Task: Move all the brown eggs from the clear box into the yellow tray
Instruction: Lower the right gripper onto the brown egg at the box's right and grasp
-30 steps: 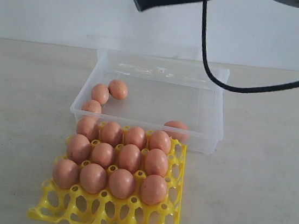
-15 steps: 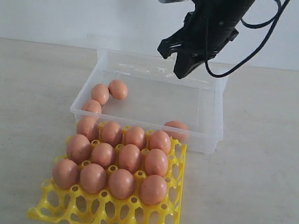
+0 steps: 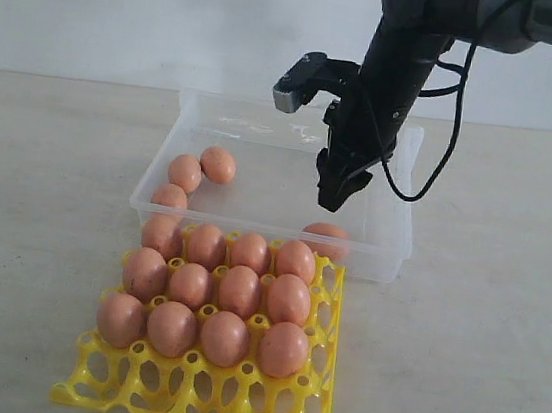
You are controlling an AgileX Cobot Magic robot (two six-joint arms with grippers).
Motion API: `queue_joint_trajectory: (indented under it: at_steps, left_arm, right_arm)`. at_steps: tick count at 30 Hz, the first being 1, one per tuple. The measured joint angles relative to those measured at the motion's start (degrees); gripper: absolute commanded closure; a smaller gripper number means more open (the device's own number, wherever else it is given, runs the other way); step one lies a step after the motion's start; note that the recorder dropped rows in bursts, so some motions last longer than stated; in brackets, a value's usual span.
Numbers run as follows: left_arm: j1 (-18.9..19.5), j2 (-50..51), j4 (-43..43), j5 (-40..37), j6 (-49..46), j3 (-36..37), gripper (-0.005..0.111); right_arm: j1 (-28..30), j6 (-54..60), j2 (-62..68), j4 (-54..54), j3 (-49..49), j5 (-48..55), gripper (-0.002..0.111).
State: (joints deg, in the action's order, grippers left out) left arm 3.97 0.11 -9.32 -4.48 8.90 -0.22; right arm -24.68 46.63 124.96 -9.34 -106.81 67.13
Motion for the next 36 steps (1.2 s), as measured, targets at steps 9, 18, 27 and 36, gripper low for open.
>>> queue_joint_trajectory:
  at_steps: [9,18,27,36]
  left_arm:
    - [0.00,0.00,0.00,0.00,0.00,0.00,0.085]
    - [0.00,0.00,0.00,0.00,0.00,0.00,0.085]
    - [0.00,0.00,0.00,0.00,0.00,0.00,0.085]
    - [0.00,0.00,0.00,0.00,0.00,0.00,0.085]
  right_arm:
    - [0.00,0.39,3.02,0.31,-0.12,-3.94,0.056]
    - [0.00,0.62,4.72,-2.61,-0.34,-2.72,0.056]
    - [0.00,0.50,7.63,-2.98,-0.43,-1.40,0.056]
    - [0.00,-15.16,7.66,5.19,-0.43,-4.56,0.056]
